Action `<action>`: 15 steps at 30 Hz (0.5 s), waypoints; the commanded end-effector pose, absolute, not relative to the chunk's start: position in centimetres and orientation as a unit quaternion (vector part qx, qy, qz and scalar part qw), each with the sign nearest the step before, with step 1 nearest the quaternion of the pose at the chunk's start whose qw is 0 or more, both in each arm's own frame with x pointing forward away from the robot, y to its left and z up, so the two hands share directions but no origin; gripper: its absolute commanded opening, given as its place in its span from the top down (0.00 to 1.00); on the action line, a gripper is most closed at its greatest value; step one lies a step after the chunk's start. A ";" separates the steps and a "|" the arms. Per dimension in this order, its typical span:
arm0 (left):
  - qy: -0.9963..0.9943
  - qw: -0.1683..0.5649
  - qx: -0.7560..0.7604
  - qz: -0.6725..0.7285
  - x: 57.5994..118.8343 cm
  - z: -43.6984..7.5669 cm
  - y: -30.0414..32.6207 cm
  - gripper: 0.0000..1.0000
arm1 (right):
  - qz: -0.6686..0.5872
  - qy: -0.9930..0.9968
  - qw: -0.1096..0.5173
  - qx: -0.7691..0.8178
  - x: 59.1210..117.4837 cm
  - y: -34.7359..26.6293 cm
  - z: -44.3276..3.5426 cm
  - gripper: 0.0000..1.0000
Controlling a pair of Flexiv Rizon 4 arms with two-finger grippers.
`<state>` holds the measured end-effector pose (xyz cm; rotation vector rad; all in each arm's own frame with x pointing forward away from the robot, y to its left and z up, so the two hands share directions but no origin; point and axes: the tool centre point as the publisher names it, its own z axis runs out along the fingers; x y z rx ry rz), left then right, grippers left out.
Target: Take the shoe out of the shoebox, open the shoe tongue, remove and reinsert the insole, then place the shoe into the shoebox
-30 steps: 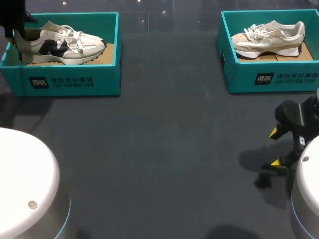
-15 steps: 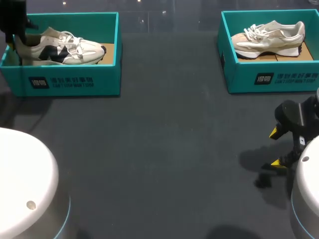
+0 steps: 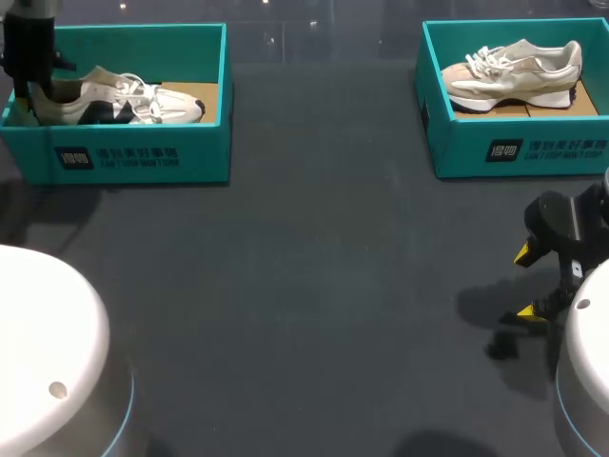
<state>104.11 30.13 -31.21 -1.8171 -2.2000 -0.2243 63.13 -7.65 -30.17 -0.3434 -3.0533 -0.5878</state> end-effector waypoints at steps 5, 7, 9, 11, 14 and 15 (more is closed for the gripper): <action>-0.764 0.135 -0.625 -0.079 103.8 -32.4 30.1 1.00 | -0.187 -0.976 0.006 -0.110 63.0 -7.7 -30.2 0.00; -0.765 0.136 -0.625 -0.078 103.7 -32.8 30.0 1.00 | -0.187 -0.976 0.006 -0.110 63.0 -7.7 -30.2 0.00; -0.764 0.137 -0.625 -0.077 103.5 -33.1 29.9 1.00 | -0.187 -0.976 0.006 -0.110 63.0 -7.7 -30.2 0.00; -0.763 0.137 -0.626 -0.078 103.4 -33.3 29.7 1.00 | -0.187 -0.976 0.006 -0.110 63.0 -7.7 -30.2 0.00; -0.765 0.135 -0.625 -0.084 103.3 -33.5 29.5 1.00 | -0.187 -0.976 0.006 -0.110 63.0 -7.7 -30.2 0.00; -0.765 0.135 -0.624 -0.084 103.3 -33.6 29.4 1.00 | -0.187 -0.976 0.006 -0.110 63.0 -7.7 -30.2 0.00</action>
